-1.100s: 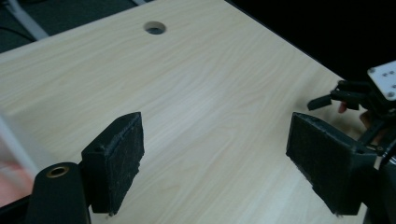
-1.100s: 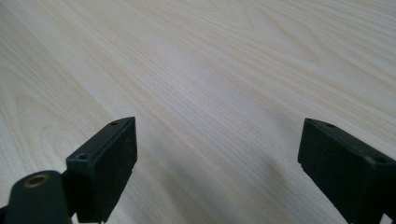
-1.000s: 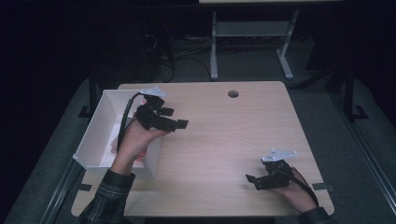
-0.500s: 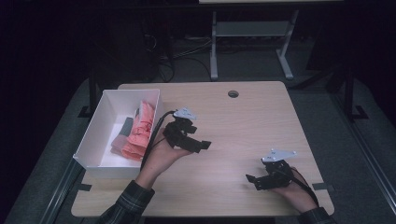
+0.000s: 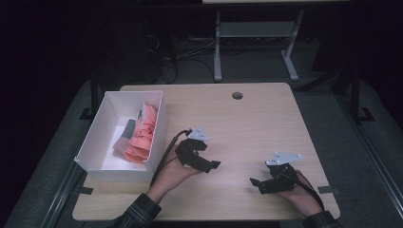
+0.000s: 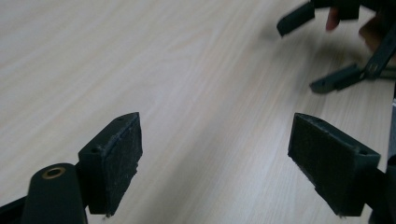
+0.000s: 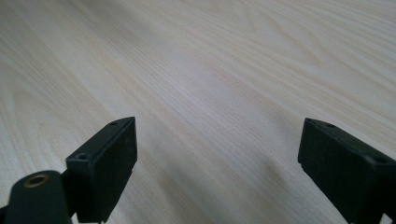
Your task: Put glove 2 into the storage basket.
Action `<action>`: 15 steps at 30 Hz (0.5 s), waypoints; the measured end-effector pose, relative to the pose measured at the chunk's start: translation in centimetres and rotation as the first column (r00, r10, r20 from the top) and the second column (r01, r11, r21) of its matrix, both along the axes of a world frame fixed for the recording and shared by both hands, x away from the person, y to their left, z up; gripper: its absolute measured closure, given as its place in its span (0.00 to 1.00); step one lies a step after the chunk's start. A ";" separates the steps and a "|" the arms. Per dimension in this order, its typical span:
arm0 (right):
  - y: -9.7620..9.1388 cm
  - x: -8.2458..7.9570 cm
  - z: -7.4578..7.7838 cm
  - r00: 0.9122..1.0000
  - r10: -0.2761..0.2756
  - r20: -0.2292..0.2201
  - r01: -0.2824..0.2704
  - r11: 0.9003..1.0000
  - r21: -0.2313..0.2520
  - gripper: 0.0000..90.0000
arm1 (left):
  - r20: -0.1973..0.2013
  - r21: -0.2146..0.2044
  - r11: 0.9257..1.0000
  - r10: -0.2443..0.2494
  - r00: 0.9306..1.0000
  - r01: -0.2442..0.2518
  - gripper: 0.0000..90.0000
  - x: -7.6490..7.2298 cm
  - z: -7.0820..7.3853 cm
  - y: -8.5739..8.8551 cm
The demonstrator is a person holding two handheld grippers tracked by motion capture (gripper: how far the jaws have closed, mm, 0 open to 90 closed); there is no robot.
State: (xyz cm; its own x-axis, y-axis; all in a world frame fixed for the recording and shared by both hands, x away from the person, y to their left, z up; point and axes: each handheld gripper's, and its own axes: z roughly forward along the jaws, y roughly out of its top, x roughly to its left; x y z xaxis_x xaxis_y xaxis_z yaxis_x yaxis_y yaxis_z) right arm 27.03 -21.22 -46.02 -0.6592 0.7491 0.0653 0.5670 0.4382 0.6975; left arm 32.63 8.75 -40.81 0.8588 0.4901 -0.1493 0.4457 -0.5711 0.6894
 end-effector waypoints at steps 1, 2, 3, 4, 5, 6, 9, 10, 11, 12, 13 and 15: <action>0.0 0.0 0.0 1.000 0.001 0.001 -0.001 1.000 -0.001 0.13 | -0.013 0.011 1.000 -0.015 1.000 0.015 0.19 -0.2 -0.7 0.0; 0.0 0.0 0.0 1.000 0.001 0.000 -0.001 1.000 -0.001 0.13 | -0.013 0.011 1.000 -0.015 1.000 0.015 0.19 -0.2 -0.7 0.0; 0.0 0.0 0.0 1.000 0.001 0.001 -0.001 1.000 -0.001 0.13 | -0.018 0.013 1.000 -0.018 1.000 0.018 0.19 -0.5 -1.5 -0.1; 0.0 0.0 0.0 1.000 0.000 -0.001 0.000 1.000 -0.001 0.13 | -0.020 0.024 0.999 -0.024 0.999 0.025 0.19 -0.6 -1.7 0.0; 0.0 0.0 0.0 1.000 0.001 0.000 -0.001 1.000 -0.002 0.13 | -0.025 0.020 1.000 -0.023 0.999 0.024 0.19 -0.7 -2.0 -0.1; 0.0 0.0 0.0 1.000 0.001 0.000 -0.001 1.000 -0.002 0.13 | -0.025 0.020 1.000 -0.023 0.999 0.024 0.19 -0.7 -2.0 -0.1; 0.0 0.0 0.0 1.000 0.004 0.001 -0.004 1.000 -0.004 0.13 | -0.032 0.030 0.999 -0.025 0.999 0.026 0.19 -1.0 -2.7 -0.2; 0.0 0.0 -0.1 1.000 0.005 0.001 -0.005 1.000 -0.004 0.13 | -0.032 0.048 0.998 -0.041 0.999 0.042 0.19 -0.9 -2.8 -0.1; 0.0 0.0 -0.1 1.000 0.004 -0.001 -0.004 1.000 -0.004 0.13 | -0.039 0.041 0.999 -0.034 0.999 0.036 0.19 -1.0 -3.0 -0.2; 0.0 0.0 -0.1 1.000 0.004 -0.001 -0.004 1.000 -0.005 0.13 | -0.036 0.053 0.997 -0.046 0.998 0.048 0.19 -1.0 -3.1 -0.1; 0.0 0.0 -0.1 1.000 0.004 -0.001 -0.004 1.000 -0.005 0.13 | -0.036 0.051 0.998 -0.045 0.998 0.047 0.19 -1.1 -3.1 -0.2; 0.0 0.0 -0.1 1.000 0.005 0.000 -0.005 1.000 -0.005 0.13 | -0.039 0.050 0.998 -0.038 0.998 0.040 0.19 -1.2 -3.3 -0.3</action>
